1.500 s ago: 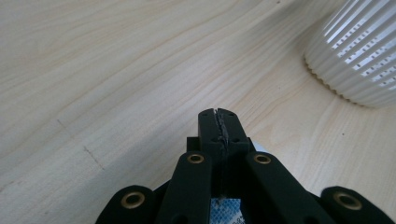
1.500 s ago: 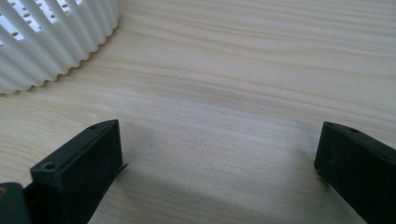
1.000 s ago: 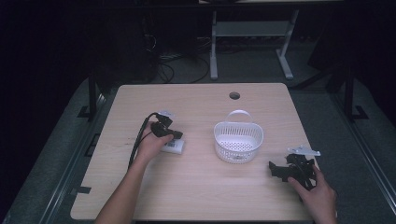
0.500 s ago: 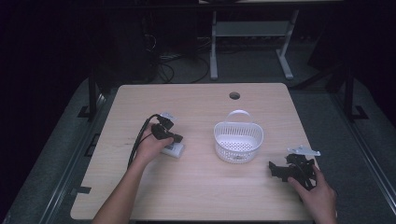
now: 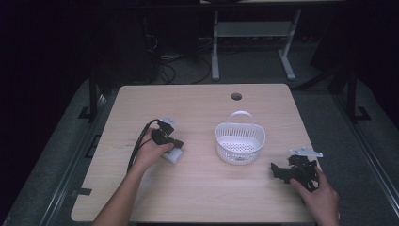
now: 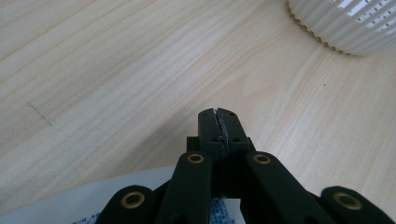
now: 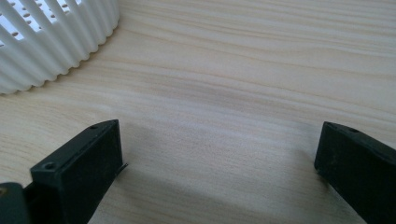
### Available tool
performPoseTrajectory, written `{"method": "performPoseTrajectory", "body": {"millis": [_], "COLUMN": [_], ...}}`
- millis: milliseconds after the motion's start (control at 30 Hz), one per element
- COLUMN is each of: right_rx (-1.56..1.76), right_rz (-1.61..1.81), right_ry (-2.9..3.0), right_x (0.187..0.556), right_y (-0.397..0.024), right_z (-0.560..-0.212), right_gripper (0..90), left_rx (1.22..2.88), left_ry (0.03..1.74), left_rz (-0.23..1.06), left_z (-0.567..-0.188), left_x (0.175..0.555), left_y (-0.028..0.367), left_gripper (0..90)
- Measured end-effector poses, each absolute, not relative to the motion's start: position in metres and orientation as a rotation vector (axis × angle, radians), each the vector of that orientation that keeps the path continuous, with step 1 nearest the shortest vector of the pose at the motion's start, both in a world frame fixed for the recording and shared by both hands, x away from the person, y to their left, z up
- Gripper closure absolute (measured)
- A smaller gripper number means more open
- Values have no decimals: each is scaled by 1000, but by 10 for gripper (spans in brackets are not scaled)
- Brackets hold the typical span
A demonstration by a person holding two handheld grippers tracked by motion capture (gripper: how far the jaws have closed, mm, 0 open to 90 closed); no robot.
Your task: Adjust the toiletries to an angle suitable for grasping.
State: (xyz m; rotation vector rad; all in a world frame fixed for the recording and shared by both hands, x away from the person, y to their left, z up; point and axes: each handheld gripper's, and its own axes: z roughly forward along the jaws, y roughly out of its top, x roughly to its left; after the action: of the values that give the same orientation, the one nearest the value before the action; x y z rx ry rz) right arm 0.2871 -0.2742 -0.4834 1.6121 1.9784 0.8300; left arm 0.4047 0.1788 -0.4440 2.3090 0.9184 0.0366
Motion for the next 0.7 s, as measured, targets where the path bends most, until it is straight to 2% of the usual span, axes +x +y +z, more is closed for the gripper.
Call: {"method": "performPoseTrajectory", "body": {"millis": [700], "right_rx": [1611], "right_rz": [831], "right_ry": [1979], "right_x": [287], "right_y": [-274], "right_z": [-483], "right_gripper": [5], "left_rx": [2321], "left_ry": [899], "left_rz": [13], "left_z": [-445], "left_x": [378], "left_y": [195], "left_gripper": [900]}}
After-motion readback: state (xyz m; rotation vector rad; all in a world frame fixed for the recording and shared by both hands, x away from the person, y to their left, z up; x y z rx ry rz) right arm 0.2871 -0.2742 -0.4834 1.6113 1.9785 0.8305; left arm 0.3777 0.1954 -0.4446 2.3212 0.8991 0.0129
